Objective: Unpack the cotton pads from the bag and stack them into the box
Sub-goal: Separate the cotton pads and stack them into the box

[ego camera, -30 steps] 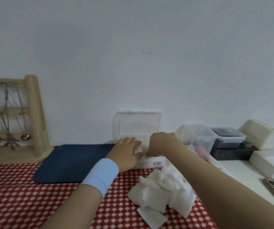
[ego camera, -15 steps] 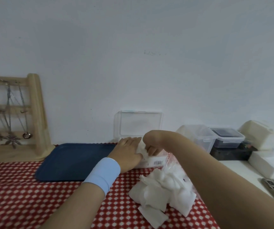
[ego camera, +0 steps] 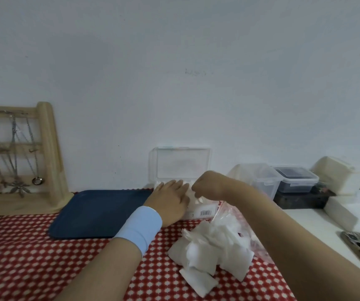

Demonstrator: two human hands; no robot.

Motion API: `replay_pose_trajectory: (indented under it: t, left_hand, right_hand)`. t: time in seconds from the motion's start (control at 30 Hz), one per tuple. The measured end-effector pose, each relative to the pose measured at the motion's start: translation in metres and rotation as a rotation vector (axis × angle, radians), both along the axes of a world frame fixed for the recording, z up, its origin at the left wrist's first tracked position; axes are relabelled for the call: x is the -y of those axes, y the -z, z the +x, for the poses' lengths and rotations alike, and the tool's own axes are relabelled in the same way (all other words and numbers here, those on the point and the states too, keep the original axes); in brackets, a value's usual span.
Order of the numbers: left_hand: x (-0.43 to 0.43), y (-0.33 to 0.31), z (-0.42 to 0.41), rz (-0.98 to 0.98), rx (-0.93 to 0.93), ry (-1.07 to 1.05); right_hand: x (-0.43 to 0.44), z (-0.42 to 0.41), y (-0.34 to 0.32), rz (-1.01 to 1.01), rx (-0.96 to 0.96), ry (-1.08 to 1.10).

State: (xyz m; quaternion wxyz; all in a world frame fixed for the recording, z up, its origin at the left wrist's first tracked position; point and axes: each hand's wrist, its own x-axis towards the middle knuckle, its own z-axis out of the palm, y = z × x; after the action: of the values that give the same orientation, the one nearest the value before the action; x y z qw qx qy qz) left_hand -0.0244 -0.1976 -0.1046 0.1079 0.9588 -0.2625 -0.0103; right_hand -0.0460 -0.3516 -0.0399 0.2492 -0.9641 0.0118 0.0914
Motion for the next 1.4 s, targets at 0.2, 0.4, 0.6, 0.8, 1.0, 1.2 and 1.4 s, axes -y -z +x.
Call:
replay_pose_trajectory:
  t: [0.2,0.4,0.6,0.8,1.0,1.2,1.4]
  left_hand:
    - [-0.012,-0.013,-0.025,-0.396,0.188,-0.059]
    - [-0.025,-0.001,-0.057,-0.560,-0.075,-0.130]
    - [-0.035,0.019,-0.069,-0.629,-0.173,-0.171]
    - [-0.037,0.023,-0.070,-1.054,-0.425,-0.177]
    - [-0.035,0.017,-0.070,-1.122,-0.452,-0.214]
    - [-0.042,0.022,-0.072,-1.296,-0.521,-0.226]
    - [-0.042,0.025,-0.075,-1.387,-0.612,-0.206]
  right_hand:
    - [0.020,-0.042,-0.011,0.133,0.175,-0.207]
    - [-0.001,-0.056,0.014,-0.143,-0.002,-0.384]
    - [-0.011,-0.045,0.039,-0.235,0.107,-0.201]
    - [0.001,-0.051,0.027,0.304,0.229,-0.143]
    - [-0.003,-0.058,0.027,0.628,0.146,-0.115]
    - [-0.008,-0.061,0.031,0.593,0.081,-0.114]
    - [-0.008,-0.062,0.033,0.602,0.063,-0.076]
